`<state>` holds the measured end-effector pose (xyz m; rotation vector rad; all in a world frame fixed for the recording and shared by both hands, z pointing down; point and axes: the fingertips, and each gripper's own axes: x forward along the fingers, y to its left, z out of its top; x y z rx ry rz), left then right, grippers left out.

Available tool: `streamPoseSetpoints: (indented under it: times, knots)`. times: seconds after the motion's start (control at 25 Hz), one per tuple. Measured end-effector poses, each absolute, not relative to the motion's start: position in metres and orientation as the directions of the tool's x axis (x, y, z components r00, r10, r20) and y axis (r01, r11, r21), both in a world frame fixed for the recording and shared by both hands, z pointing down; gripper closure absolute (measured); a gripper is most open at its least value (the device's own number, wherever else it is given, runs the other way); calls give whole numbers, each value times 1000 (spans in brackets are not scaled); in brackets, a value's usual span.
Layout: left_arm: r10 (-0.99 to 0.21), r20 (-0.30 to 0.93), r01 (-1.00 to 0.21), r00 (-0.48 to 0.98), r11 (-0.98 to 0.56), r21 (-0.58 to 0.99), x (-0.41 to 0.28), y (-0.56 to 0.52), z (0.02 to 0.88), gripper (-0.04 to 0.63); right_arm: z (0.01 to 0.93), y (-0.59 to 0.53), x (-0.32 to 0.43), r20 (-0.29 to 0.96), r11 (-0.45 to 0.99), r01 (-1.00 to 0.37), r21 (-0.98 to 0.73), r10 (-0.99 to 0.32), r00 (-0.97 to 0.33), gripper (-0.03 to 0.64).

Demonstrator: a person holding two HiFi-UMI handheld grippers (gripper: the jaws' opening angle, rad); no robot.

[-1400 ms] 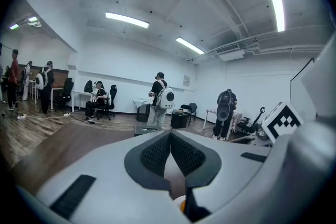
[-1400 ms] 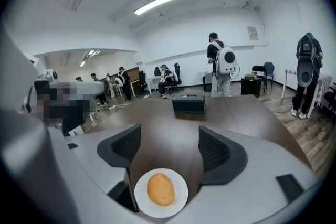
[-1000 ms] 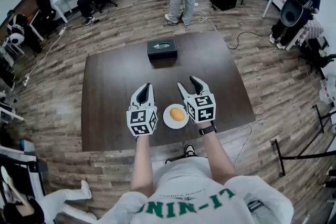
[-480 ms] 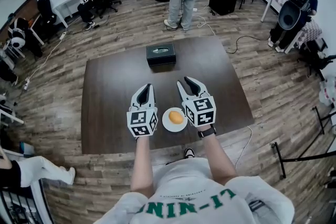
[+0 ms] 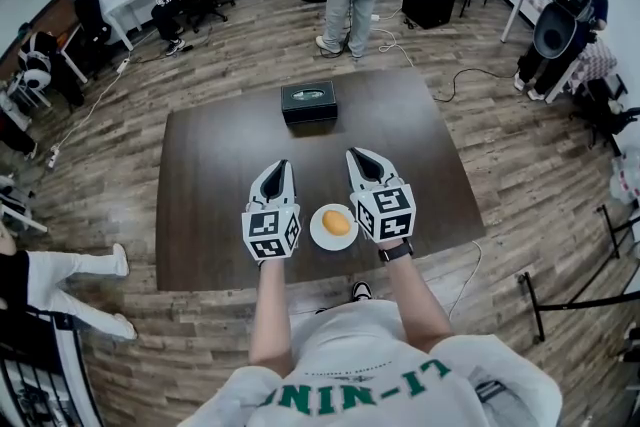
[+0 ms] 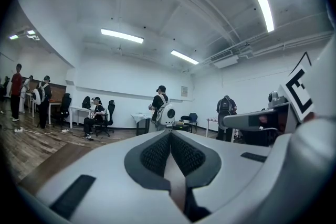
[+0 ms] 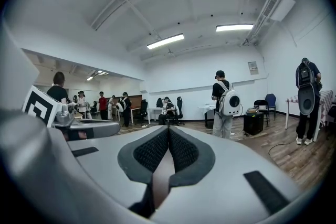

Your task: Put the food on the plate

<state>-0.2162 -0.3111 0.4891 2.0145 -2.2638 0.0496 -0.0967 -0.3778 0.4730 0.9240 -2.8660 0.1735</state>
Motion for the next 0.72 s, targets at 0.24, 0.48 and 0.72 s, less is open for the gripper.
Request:
streamPoseSetpoints:
  times: [0.24, 0.48, 0.72]
  knots:
    - [-987, 112, -993, -111, 116, 38, -212, -312, 492, 580, 475, -382, -91, 151, 794, -604, -71, -590, -793, 601]
    - [-986, 120, -992, -114, 118, 32, -212, -311, 495, 580, 477, -380, -90, 142, 800, -595, -82, -581, -801, 601]
    - [-986, 124, -993, -112, 116, 27, -208, -310, 495, 580, 476, -374, -89, 130, 819, -566, -95, -553, -823, 603]
